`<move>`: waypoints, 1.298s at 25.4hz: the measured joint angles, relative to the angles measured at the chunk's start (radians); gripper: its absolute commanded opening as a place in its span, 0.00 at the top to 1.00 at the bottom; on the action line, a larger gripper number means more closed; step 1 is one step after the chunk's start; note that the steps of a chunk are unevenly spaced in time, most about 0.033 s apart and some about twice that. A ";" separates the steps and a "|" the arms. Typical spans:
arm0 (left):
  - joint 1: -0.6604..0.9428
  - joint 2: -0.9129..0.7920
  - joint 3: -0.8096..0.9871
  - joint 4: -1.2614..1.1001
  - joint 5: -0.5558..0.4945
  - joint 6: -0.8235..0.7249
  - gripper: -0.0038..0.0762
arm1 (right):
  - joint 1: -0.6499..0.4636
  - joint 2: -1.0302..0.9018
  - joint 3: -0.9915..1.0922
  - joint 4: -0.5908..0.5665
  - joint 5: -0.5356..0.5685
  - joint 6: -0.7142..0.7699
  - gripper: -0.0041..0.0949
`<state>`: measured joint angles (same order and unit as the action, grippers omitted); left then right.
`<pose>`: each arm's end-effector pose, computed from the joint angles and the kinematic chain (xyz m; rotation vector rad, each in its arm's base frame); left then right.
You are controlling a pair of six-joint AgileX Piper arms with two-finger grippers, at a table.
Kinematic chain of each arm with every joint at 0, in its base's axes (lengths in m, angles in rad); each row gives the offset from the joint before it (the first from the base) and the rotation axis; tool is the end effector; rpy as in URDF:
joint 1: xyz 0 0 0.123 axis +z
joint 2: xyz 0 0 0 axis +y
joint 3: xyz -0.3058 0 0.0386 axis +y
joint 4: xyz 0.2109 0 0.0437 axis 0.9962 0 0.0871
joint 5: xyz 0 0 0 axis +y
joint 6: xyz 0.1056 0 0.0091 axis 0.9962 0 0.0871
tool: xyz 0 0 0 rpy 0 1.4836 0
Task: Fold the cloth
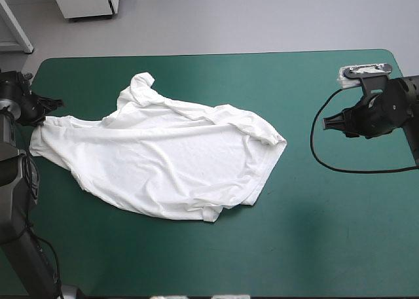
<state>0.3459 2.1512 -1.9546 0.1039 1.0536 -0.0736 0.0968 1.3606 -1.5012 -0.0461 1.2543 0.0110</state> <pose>0.4270 0.1640 0.2624 -0.5273 2.6924 0.2143 0.2308 0.0177 0.4123 -0.1141 2.5931 -0.0230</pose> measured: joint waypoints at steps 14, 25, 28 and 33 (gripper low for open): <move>-0.010 -0.122 -0.005 -0.123 0.149 0.097 0.33 | 0.000 0.000 0.000 0.001 0.000 0.000 0.56; -0.145 -0.487 0.146 -0.131 0.189 0.089 0.36 | 0.000 0.000 0.000 0.012 0.000 -0.001 0.56; -0.231 -0.686 0.360 -0.131 0.192 0.058 0.36 | 0.000 0.000 0.000 0.038 0.000 -0.001 0.56; -0.342 -1.027 0.659 -0.218 0.200 -0.067 0.36 | 0.000 0.000 0.000 0.078 0.000 -0.001 0.56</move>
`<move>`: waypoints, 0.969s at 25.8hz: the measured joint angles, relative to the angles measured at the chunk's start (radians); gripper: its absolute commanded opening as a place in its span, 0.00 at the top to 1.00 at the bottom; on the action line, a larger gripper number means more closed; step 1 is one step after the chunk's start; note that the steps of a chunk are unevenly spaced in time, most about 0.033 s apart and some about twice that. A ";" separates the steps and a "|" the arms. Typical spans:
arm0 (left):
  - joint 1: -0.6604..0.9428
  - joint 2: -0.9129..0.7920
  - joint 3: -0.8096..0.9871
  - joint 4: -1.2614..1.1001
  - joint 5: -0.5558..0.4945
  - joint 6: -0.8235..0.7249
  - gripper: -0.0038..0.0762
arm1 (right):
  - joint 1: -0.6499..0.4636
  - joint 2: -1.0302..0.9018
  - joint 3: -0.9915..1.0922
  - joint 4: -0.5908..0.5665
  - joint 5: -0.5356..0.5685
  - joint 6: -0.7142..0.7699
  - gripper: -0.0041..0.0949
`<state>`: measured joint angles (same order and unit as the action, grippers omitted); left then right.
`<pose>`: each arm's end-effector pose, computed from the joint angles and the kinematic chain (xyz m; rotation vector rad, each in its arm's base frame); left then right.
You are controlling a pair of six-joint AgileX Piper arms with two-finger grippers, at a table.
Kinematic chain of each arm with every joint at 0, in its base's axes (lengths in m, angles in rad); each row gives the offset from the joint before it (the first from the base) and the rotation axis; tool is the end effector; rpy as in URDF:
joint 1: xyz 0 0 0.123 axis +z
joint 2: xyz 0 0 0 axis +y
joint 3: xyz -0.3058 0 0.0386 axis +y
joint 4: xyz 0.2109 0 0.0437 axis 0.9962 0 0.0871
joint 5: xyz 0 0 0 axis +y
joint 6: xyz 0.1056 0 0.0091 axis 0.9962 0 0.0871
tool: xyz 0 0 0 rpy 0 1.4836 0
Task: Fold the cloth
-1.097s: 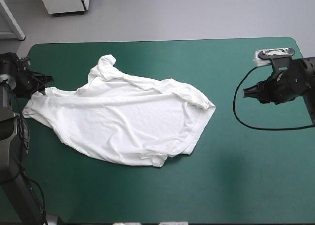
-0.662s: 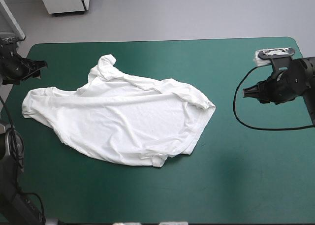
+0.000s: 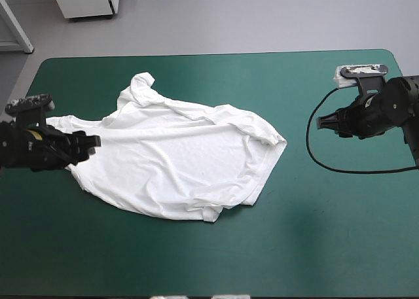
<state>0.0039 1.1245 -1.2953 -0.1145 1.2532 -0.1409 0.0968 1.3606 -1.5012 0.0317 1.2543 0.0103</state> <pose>0.1607 -0.0109 0.4061 -0.1903 2.5613 -0.2051 0.2300 0.0255 0.4123 -0.1105 2.5963 0.0815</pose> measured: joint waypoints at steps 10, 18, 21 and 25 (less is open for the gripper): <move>-0.193 -0.112 0.142 -0.007 0.001 -0.130 0.45 | 0.000 0.000 0.000 0.073 0.000 0.000 0.56; -0.486 0.059 0.165 0.194 -0.002 -0.196 0.44 | 0.000 0.000 0.000 0.073 0.000 0.000 0.56; -0.596 0.136 0.165 0.202 -0.011 -0.196 0.44 | 0.000 0.000 0.000 0.072 0.000 0.000 0.56; -0.723 0.210 0.166 0.204 -0.041 -0.200 0.44 | 0.000 0.000 0.000 0.067 0.000 -0.010 0.56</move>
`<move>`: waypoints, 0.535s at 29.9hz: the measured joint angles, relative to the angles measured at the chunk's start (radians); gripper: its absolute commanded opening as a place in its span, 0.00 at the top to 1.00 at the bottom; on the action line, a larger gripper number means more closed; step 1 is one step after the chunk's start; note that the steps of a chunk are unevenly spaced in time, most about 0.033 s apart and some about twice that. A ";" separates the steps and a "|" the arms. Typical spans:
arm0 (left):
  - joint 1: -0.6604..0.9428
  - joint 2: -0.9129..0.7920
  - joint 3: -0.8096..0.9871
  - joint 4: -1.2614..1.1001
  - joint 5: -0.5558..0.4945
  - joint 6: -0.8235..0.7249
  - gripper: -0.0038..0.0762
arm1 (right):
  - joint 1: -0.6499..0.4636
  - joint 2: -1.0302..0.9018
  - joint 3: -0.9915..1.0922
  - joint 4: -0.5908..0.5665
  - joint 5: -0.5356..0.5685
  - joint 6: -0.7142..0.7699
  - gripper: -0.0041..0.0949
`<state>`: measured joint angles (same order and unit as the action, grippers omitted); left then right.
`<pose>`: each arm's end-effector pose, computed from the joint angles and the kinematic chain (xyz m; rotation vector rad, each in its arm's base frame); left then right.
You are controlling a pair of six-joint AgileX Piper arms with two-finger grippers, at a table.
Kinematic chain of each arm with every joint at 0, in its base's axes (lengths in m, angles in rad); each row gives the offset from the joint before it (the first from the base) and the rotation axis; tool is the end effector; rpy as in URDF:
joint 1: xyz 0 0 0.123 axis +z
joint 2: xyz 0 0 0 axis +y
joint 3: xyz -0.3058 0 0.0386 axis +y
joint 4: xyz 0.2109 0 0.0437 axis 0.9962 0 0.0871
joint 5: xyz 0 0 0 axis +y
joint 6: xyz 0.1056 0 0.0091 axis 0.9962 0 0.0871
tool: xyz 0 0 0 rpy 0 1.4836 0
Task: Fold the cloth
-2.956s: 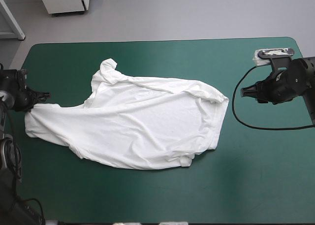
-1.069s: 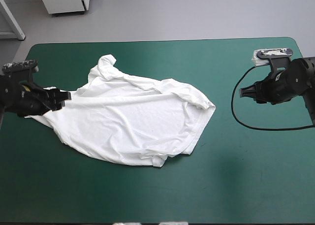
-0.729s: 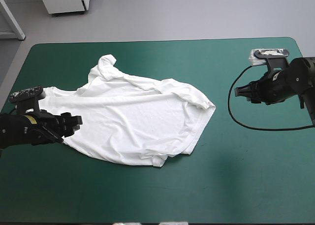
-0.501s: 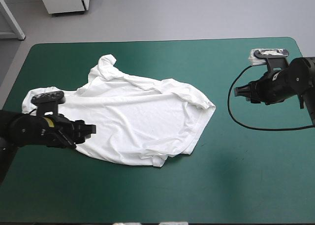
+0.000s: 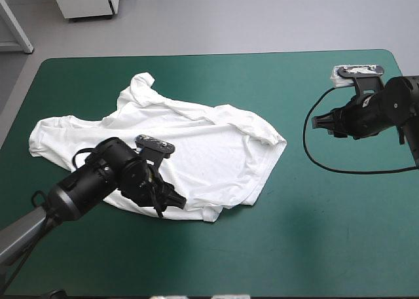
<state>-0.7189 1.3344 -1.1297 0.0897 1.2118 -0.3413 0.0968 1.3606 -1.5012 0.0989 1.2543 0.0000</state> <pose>0.1613 -0.1293 0.3267 0.5723 2.8312 -0.0677 0.2293 0.0323 0.4127 -0.1198 2.5954 0.1683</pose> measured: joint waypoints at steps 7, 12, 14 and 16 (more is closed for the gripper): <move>-0.125 0.109 0.000 0.008 -0.068 0.029 0.44 | 0.000 0.000 0.000 -0.025 0.000 0.000 0.56; -0.154 0.184 0.000 -0.002 -0.117 0.078 0.44 | 0.000 0.000 0.000 -0.026 0.000 0.000 0.56; -0.154 0.214 0.000 -0.014 -0.146 0.104 0.44 | 0.000 0.000 0.000 -0.027 0.000 0.000 0.56; -0.155 0.236 -0.001 -0.031 -0.168 0.119 0.44 | 0.000 0.000 0.000 -0.028 0.000 0.000 0.56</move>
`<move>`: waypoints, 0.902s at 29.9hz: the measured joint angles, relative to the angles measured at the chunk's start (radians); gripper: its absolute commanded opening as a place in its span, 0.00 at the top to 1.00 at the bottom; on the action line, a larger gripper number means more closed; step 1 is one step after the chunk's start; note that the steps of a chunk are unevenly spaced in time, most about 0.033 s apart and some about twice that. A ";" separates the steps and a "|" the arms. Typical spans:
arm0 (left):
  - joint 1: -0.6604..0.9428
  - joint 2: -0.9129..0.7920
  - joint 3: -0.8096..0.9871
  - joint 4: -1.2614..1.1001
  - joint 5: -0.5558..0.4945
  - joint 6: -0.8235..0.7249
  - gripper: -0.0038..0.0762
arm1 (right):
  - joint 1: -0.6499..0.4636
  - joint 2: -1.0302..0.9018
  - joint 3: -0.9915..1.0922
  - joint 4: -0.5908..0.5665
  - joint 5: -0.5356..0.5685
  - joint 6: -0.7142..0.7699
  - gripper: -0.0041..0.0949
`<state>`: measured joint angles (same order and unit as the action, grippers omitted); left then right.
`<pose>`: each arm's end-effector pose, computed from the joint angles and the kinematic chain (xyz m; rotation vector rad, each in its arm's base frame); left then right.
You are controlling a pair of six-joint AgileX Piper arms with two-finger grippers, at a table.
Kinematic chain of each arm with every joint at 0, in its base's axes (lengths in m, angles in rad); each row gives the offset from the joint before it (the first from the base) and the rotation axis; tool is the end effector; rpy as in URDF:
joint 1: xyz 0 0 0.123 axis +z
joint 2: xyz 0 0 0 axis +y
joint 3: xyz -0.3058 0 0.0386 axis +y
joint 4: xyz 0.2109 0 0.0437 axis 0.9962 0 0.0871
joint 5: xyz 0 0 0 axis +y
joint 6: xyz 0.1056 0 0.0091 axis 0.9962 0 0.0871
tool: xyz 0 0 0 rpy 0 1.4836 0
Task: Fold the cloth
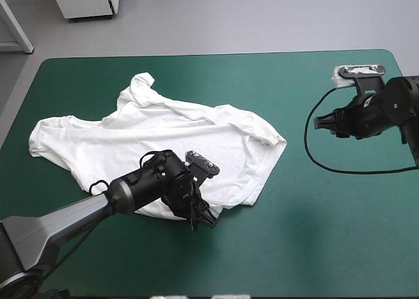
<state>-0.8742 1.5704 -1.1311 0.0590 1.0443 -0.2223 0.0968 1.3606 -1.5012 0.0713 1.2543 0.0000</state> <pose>0.1750 -0.2008 0.2744 0.9845 2.7959 -0.0672 0.2296 0.0295 0.4125 -0.1215 2.5957 0.1311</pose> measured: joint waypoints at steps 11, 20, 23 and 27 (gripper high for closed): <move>-0.075 0.104 -0.008 -0.033 -0.090 0.035 0.44 | 0.000 0.000 0.000 -0.024 0.000 0.000 0.56; -0.076 0.153 -0.022 -0.022 -0.088 0.035 0.65 | 0.000 0.000 0.000 -0.024 0.000 0.000 0.56; -0.079 0.160 -0.025 -0.028 -0.100 0.034 0.96 | 0.000 0.000 0.000 -0.024 -0.005 0.000 0.56; -0.079 0.161 -0.030 0.000 -0.115 0.032 0.96 | 0.000 0.007 0.000 -0.020 -0.042 0.000 0.56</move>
<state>-0.9530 1.7311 -1.1606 0.0586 0.9294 -0.1900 0.0968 1.3679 -1.5012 0.0514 1.2128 0.0000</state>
